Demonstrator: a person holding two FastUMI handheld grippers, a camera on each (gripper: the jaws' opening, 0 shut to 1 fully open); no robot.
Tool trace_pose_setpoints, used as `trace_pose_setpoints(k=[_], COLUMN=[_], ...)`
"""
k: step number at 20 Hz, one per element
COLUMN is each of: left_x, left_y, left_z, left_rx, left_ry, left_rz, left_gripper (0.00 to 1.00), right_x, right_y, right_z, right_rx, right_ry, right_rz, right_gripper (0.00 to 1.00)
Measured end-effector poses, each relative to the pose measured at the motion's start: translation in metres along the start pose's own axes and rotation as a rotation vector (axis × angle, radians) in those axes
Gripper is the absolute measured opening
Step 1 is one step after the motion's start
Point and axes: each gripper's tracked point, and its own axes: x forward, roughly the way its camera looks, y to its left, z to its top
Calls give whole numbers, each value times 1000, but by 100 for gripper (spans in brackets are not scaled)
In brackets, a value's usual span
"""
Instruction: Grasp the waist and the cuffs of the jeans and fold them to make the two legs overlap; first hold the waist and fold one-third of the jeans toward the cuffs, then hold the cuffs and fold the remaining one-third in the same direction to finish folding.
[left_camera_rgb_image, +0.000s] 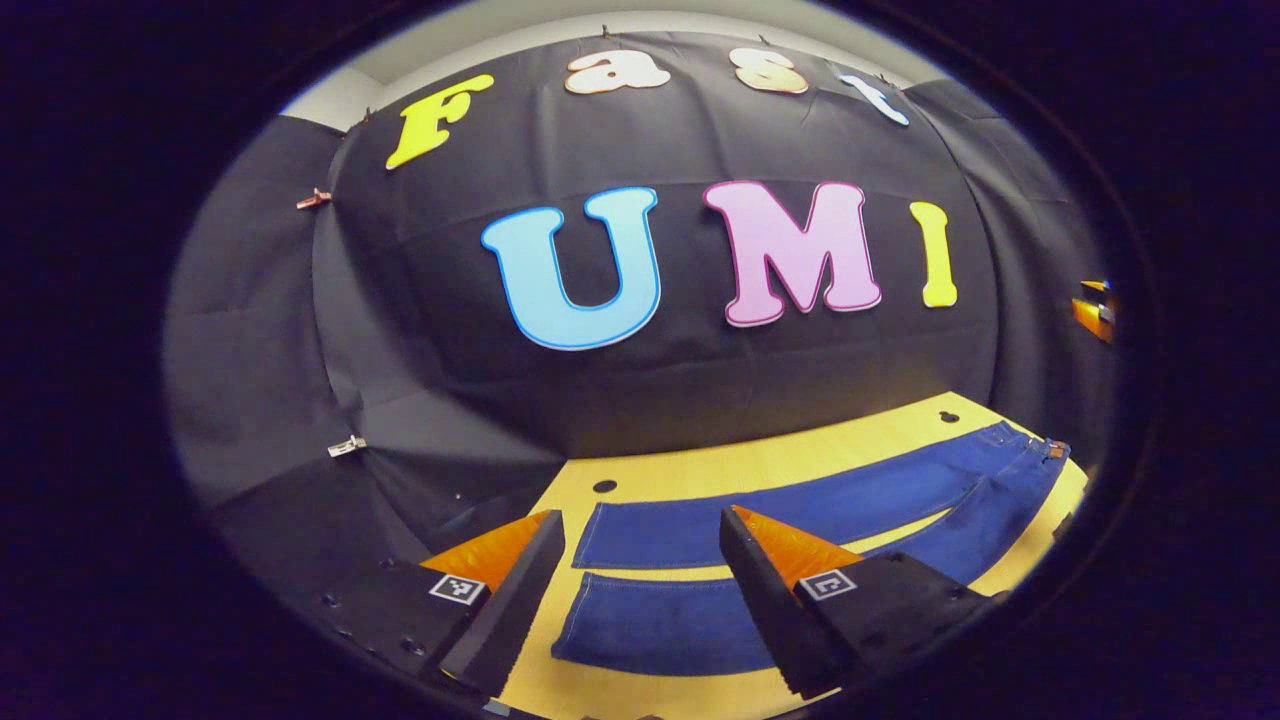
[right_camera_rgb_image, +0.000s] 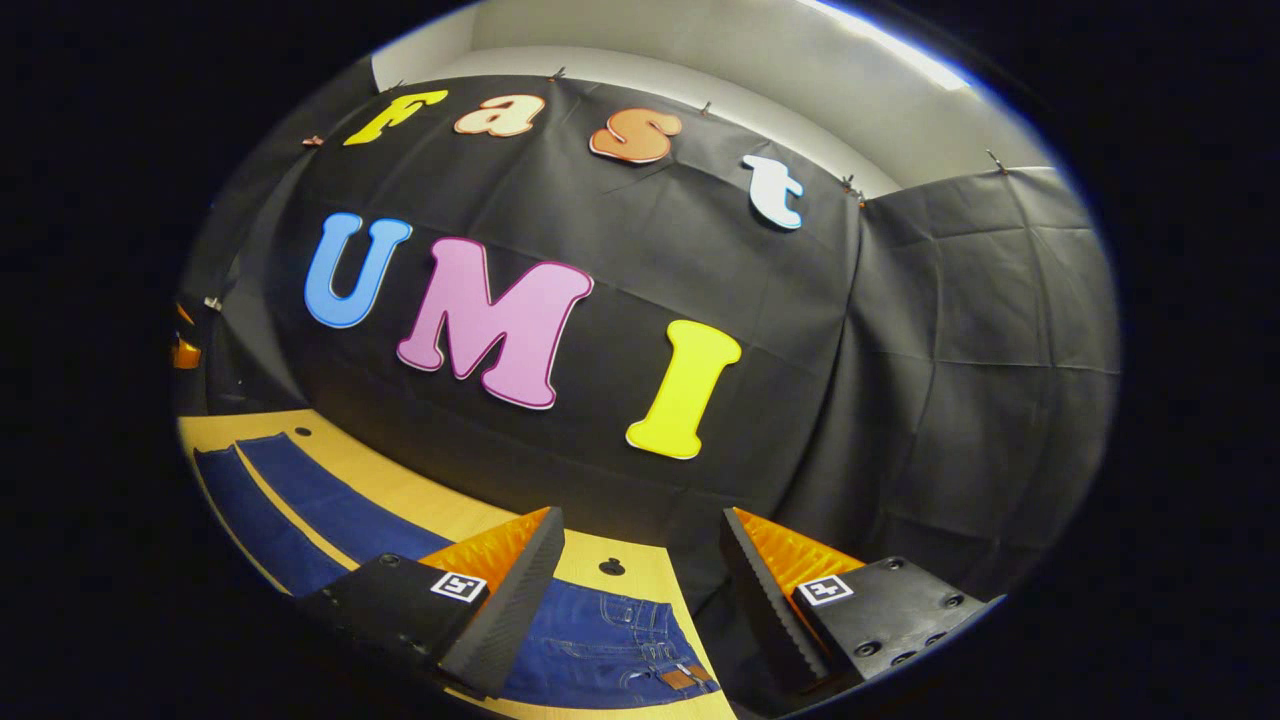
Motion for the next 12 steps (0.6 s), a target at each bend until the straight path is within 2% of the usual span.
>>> trace_pose_setpoints(k=[3,6,9,12], left_x=[12,23,31,34], left_y=[27,53,60,58], left_z=[-47,-82,-125,-164], left_rx=[132,376,576,782], left_ry=[116,186,250,304], left_rz=[-6,-31,-104,-227], left_gripper=[98,98,98,98], right_x=[13,24,29,28], right_y=[-2,-8,-3,1], right_z=[-27,-49,-74,-105], right_rx=[-150,-306,-395,-488], right_ry=[35,69,100,152], right_rz=[81,136,190,236], right_gripper=[96,96,96,96])
